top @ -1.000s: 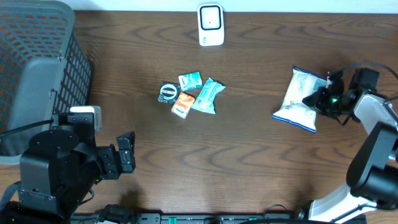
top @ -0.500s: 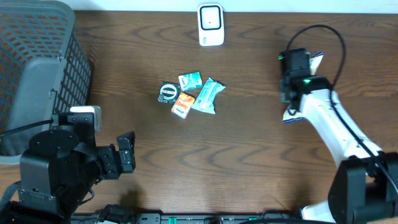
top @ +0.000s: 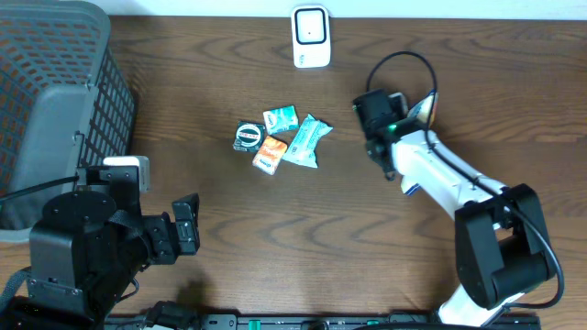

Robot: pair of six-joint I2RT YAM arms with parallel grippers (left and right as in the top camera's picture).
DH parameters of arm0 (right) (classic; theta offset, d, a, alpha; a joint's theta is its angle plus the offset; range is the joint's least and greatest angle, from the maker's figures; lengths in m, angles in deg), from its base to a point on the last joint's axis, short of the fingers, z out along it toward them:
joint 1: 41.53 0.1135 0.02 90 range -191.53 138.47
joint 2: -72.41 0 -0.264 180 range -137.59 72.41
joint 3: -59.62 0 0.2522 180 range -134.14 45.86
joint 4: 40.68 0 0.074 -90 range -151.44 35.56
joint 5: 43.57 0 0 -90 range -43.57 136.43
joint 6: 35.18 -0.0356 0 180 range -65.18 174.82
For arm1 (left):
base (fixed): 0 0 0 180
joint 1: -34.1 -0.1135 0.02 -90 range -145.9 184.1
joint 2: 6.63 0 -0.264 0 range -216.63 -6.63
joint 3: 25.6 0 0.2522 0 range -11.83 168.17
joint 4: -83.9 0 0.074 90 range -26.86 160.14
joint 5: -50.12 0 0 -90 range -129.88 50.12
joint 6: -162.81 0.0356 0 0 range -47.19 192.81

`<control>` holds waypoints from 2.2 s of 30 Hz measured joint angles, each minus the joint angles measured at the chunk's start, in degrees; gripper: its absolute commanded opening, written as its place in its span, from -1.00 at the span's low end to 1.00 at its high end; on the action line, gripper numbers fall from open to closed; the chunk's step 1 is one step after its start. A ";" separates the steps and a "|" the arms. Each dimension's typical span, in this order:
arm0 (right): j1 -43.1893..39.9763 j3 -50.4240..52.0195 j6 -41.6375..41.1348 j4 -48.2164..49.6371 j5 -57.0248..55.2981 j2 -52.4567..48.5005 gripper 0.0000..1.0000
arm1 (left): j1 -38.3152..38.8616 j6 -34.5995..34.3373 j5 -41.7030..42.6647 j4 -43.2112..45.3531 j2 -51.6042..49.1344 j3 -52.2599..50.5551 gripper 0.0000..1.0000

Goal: Scan the item barcode
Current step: 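Regrasp the snack bag with the right gripper and lift it, then raise the snack bag toward the white scanner with the right gripper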

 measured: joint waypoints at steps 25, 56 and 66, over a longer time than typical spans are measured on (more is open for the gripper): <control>-7.98 -16.44 -7.43 -10.27 29.46 -0.02 0.50 | 0.00 0.00 0.00 0.00 -0.02 0.00 0.95; -10.05 -11.04 -9.33 2.23 41.59 -4.72 -0.98 | 0.00 0.00 0.00 -0.02 -0.02 0.00 0.96; -8.46 -22.08 -6.64 16.65 42.18 -4.72 -0.98 | 0.00 0.00 -0.02 0.00 -0.02 0.00 0.96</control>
